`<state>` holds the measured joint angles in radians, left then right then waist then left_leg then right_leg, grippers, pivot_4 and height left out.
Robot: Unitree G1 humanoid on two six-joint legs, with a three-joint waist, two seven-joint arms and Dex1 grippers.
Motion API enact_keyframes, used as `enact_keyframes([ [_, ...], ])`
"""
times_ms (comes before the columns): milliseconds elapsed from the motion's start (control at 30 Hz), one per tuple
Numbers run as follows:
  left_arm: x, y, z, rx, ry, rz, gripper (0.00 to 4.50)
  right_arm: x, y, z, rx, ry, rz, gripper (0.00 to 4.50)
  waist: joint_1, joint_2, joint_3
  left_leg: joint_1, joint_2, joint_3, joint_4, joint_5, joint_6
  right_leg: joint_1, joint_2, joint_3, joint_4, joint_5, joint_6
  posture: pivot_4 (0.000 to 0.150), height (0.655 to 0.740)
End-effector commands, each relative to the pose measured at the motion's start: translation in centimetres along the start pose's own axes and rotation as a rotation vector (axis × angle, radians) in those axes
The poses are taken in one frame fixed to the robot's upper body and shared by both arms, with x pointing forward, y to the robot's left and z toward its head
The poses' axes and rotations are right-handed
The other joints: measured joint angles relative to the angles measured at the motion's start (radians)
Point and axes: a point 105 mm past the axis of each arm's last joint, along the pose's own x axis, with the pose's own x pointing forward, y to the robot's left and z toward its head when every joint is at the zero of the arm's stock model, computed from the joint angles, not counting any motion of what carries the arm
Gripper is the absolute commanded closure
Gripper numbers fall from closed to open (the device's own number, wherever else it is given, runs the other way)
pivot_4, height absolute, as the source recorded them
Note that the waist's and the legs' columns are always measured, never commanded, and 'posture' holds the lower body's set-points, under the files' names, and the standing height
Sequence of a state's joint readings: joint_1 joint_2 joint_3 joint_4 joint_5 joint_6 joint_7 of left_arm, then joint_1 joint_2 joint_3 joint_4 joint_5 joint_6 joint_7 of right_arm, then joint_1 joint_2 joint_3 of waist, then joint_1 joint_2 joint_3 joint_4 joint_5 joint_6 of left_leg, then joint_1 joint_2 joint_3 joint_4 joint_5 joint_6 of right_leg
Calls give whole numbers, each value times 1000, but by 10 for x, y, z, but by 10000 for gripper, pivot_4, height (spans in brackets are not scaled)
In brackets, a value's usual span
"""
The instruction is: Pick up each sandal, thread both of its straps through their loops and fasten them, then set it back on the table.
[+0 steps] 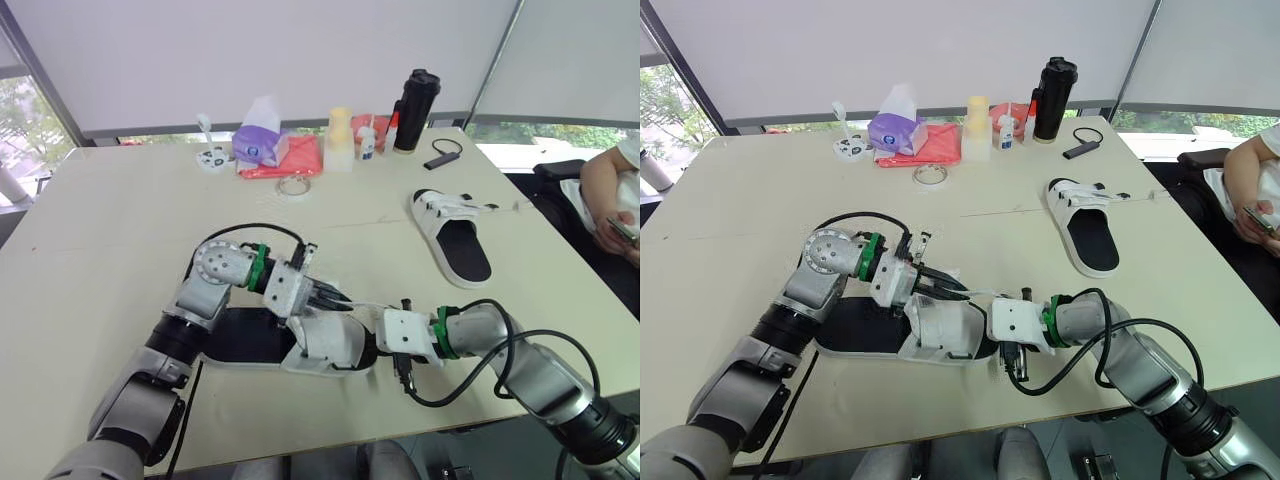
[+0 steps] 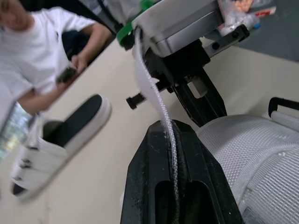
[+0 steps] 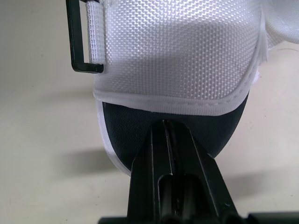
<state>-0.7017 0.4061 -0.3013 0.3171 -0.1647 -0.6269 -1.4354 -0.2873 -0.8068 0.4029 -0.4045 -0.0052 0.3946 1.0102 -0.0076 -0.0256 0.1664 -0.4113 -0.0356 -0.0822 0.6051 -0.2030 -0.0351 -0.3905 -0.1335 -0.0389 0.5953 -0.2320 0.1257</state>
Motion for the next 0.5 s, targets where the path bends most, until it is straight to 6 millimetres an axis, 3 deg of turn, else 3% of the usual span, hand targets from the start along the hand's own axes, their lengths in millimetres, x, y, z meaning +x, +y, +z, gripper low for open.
enact_keyframes([
  [33,-2,13,11,160,-23,30,44165,1,5,-43,91,164,8,45000,0,0,0,0,0,0,0,0,0,0,0,0,0,0,0,1500,7400],
  [233,-14,26,0,146,11,140,44165,1,4,-43,91,164,7,45000,1,0,0,0,0,1,2,0,0,1,0,0,0,0,0,1500,7400],
  [500,-17,32,6,240,-41,261,44165,1,0,-44,82,165,9,45000,1,0,0,0,0,1,2,0,0,1,1,0,1,0,1,1500,7400],
])
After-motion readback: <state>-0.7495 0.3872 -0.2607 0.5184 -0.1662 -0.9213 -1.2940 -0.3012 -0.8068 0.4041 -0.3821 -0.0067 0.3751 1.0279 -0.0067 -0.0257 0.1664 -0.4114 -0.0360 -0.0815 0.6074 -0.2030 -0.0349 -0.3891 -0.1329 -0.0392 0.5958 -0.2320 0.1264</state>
